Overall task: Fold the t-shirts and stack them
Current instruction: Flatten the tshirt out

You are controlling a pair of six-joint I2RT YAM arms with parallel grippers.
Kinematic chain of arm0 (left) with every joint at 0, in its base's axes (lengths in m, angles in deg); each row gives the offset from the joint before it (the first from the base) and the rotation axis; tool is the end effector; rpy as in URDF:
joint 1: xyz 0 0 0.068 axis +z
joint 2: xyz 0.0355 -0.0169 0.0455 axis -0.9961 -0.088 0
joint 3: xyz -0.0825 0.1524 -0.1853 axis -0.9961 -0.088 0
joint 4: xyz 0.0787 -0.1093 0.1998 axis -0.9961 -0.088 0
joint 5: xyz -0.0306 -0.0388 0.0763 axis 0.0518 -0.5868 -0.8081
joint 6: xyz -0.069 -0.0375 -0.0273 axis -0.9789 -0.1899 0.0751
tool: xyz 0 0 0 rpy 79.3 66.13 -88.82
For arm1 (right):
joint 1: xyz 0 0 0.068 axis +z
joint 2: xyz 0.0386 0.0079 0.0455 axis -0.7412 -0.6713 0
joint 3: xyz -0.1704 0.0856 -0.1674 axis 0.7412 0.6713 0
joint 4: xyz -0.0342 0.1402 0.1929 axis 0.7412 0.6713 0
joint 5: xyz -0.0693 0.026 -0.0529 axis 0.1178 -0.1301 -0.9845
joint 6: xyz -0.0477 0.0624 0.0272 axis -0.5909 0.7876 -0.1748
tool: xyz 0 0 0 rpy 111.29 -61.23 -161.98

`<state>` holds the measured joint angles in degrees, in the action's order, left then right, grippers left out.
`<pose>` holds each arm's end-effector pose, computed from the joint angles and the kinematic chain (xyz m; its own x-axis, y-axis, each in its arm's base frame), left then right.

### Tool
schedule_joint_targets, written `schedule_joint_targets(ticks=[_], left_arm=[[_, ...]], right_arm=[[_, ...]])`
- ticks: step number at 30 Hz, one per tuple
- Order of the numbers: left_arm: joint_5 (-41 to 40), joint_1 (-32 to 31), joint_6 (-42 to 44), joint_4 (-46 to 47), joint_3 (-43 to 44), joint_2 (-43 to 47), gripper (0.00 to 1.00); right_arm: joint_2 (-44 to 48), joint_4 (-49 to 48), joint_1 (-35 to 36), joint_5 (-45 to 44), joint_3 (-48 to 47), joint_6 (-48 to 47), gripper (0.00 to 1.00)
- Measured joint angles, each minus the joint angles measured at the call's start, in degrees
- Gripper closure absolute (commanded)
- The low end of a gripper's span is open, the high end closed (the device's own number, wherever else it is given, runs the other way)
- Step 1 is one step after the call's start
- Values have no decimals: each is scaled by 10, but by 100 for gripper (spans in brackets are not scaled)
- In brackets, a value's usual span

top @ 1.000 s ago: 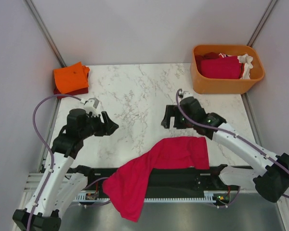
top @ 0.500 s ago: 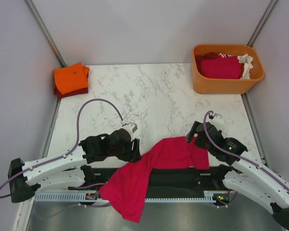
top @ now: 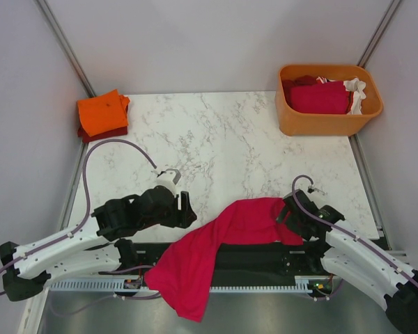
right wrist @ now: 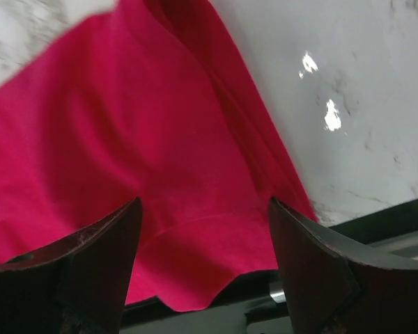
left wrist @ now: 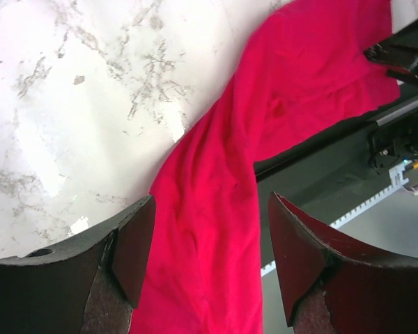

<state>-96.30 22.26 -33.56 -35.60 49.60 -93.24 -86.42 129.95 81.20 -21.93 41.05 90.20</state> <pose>0.0936 -0.1442 0.2486 -0.7820 -0.0074 -0.6232 0.3203 0.8530 -0.4121 0.1181 0.0526 0.1314 -0.7276 0.5518 -0.4075 0.5027 0.8332 0.2305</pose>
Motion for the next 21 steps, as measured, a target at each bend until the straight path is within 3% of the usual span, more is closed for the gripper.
schedule_joint_targets(ticks=[6, 21], left_arm=[[-10, 15, -10, -29, -2, -10, 28], [7, 16, -42, -39, -72, 22, 30]], right_arm=[[-4, -10, -2, 14, 16, 18, 20], [-20, -7, -2, -26, -30, -6, 62]])
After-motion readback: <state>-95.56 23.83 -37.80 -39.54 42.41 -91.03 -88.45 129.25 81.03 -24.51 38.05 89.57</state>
